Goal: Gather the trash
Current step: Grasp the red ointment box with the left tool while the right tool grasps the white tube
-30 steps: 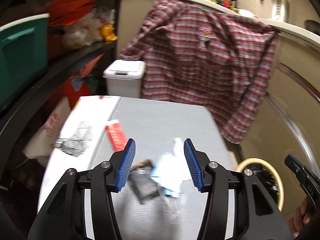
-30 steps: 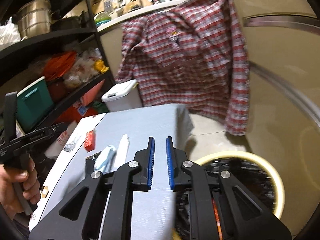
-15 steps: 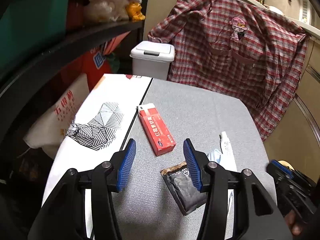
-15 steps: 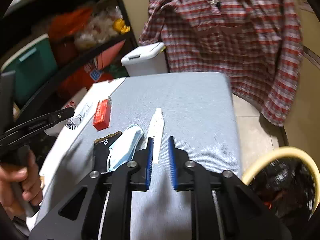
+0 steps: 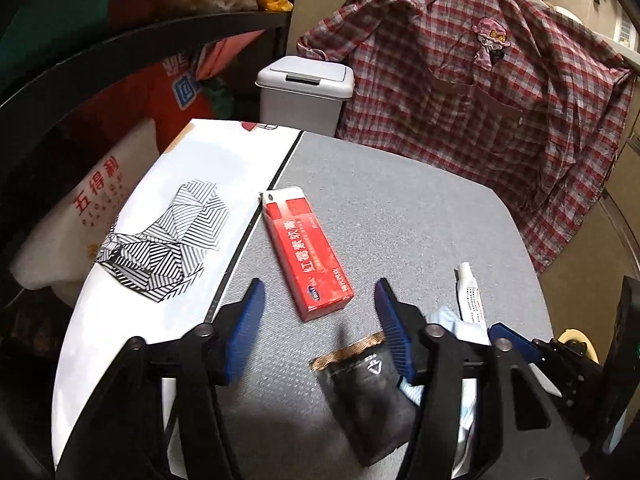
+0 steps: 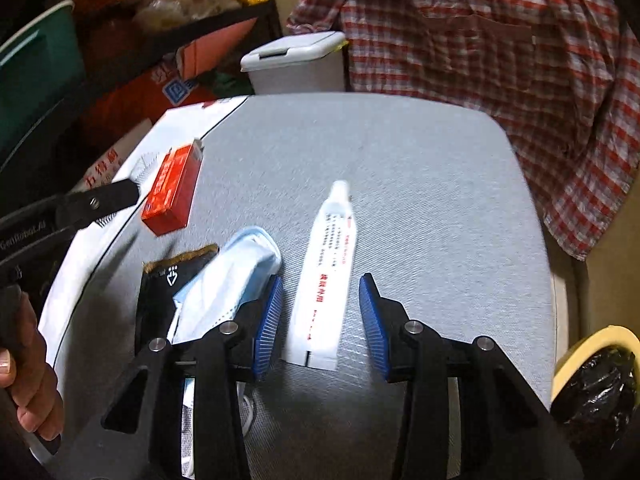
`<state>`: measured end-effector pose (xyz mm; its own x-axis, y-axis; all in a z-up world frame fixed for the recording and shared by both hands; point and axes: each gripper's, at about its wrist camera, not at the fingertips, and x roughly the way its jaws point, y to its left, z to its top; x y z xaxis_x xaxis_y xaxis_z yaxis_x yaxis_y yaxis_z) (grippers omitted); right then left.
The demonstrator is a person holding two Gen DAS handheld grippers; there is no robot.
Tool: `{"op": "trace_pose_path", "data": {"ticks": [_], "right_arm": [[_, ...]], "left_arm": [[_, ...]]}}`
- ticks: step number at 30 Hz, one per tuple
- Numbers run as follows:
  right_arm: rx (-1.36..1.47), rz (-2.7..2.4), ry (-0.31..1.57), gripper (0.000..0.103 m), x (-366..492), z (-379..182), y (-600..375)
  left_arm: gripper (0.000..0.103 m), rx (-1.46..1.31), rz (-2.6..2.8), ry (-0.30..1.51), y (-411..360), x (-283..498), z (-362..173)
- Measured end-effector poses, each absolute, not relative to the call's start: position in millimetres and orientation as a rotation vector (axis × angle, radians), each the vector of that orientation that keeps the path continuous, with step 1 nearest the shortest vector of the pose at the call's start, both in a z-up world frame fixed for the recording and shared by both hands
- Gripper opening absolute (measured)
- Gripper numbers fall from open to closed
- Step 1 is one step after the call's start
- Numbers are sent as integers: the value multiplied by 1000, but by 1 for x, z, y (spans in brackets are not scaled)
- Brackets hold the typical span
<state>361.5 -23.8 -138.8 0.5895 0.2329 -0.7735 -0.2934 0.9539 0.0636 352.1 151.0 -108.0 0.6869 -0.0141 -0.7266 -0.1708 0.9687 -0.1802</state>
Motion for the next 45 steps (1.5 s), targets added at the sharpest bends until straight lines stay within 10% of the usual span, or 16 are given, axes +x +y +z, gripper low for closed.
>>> {"op": "trace_pose_path", "data": {"ticks": [12, 16, 45], "right_arm": [[-91, 274, 876, 28, 363, -139, -33], [-93, 256, 878, 28, 360, -138, -40], [-107, 205, 810, 28, 348, -116, -58]], "left_arm": [[63, -255, 162, 912, 150, 379, -136], [36, -249, 172, 918, 150, 377, -134], [34, -198, 205, 867, 153, 368, -117]]}}
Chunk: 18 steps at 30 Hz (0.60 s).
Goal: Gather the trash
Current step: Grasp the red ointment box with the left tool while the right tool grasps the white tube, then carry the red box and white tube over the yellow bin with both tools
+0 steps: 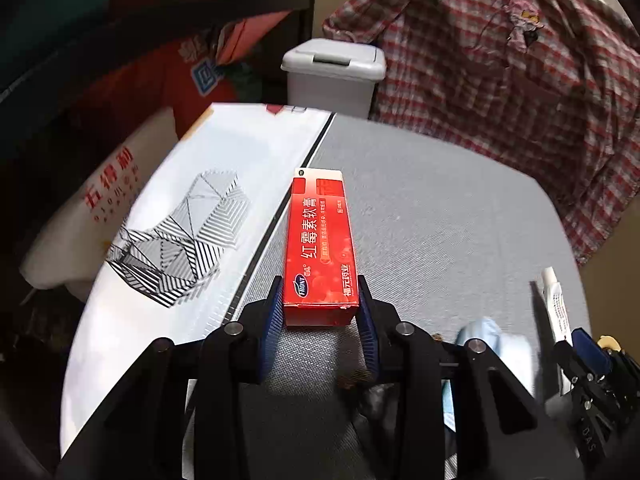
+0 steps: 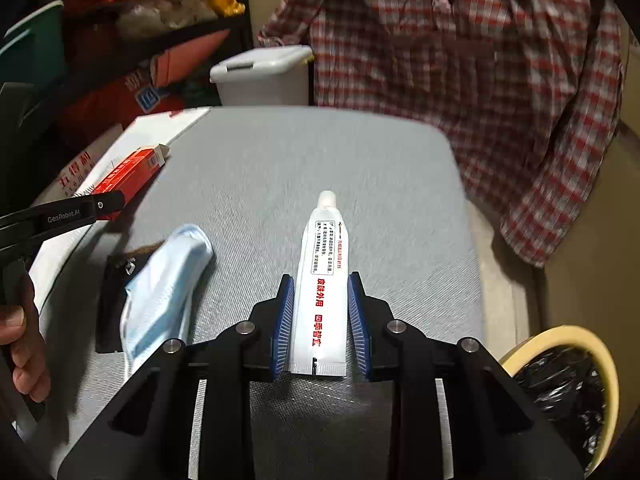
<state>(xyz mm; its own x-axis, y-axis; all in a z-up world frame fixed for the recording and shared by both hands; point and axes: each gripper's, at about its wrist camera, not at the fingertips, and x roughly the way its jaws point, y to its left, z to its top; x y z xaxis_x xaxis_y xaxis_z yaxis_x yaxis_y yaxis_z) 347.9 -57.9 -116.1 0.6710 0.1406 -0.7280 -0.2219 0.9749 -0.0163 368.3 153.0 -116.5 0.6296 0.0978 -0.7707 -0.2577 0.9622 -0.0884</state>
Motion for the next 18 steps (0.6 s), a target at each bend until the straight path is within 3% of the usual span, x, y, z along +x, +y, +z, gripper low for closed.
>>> {"op": "trace_pose_path", "data": {"ticks": [18], "right_arm": [[-46, 255, 705, 28, 286, -40, -83]], "left_arm": [[34, -199, 154, 745, 146, 305, -32]]}}
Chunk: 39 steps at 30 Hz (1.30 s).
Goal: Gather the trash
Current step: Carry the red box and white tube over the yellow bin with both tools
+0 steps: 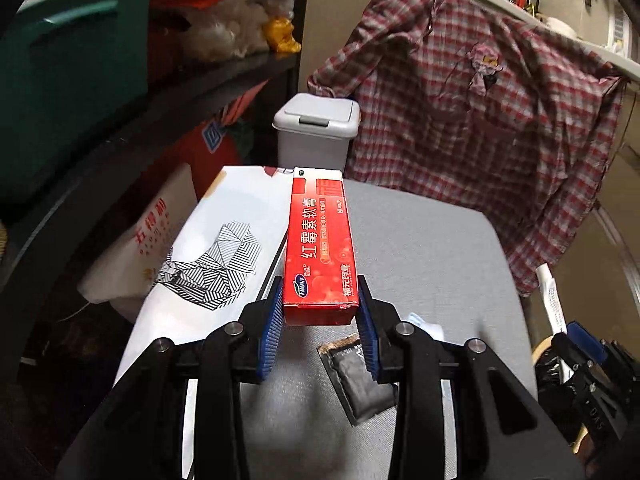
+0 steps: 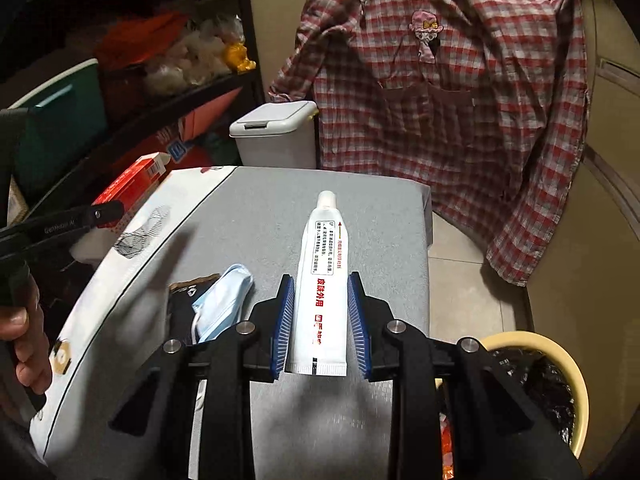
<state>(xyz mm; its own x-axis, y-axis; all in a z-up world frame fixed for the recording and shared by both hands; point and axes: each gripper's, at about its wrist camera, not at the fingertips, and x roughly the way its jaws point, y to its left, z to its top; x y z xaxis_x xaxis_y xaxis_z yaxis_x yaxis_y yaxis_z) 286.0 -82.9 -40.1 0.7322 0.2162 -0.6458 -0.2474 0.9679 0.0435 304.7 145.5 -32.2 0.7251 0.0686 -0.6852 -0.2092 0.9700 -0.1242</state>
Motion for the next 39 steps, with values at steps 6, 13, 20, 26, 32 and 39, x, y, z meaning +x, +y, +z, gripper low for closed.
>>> {"op": "trace_pose_path", "data": {"ticks": [6, 13, 20, 26, 32, 39], "right_arm": [[-51, 273, 664, 28, 262, -15, -84], [-9, 291, 592, 28, 222, 41, -104], [-31, 240, 517, 28, 175, 68, -150], [15, 139, 496, 28, 160, 57, -202], [81, 46, 504, 28, 156, 39, -250], [84, -20, 532, 28, 157, 20, -280]], "left_arm": [[34, -199, 136, 716, 138, 279, -9], [34, -186, 104, 668, 121, 243, 29], [34, -166, 24, 617, 84, 207, 58], [34, -124, -57, 558, 32, 184, 58], [34, -100, -159, 575, -18, 178, 40], [34, -70, -241, 598, -64, 188, 28]]}}
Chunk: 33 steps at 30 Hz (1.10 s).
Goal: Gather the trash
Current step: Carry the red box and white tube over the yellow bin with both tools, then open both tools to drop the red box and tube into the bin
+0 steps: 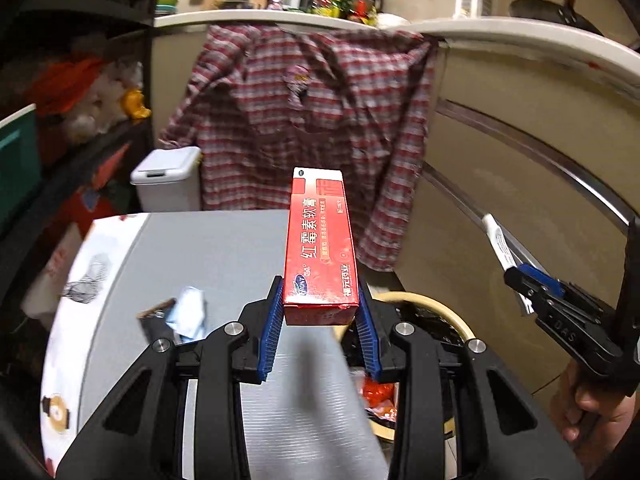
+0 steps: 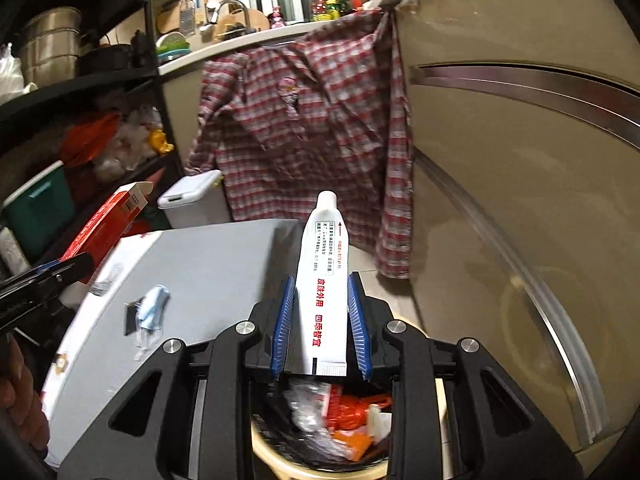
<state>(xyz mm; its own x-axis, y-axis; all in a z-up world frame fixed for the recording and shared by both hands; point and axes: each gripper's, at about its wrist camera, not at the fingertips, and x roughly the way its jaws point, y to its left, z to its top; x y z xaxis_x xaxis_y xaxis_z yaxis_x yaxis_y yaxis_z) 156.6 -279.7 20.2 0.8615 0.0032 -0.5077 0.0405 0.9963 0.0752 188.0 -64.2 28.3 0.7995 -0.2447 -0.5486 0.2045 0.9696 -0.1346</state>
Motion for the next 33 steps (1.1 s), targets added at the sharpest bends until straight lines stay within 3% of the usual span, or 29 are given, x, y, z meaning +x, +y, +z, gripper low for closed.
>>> {"op": "trace_pose_path", "data": {"ticks": [11, 33], "right_arm": [[91, -49, 549, 28, 160, 10, -304], [56, -52, 569, 28, 171, 1, -302]], "left_arm": [[34, -35, -298, 632, -112, 197, 11], [34, -45, -348, 695, -137, 215, -9]]}}
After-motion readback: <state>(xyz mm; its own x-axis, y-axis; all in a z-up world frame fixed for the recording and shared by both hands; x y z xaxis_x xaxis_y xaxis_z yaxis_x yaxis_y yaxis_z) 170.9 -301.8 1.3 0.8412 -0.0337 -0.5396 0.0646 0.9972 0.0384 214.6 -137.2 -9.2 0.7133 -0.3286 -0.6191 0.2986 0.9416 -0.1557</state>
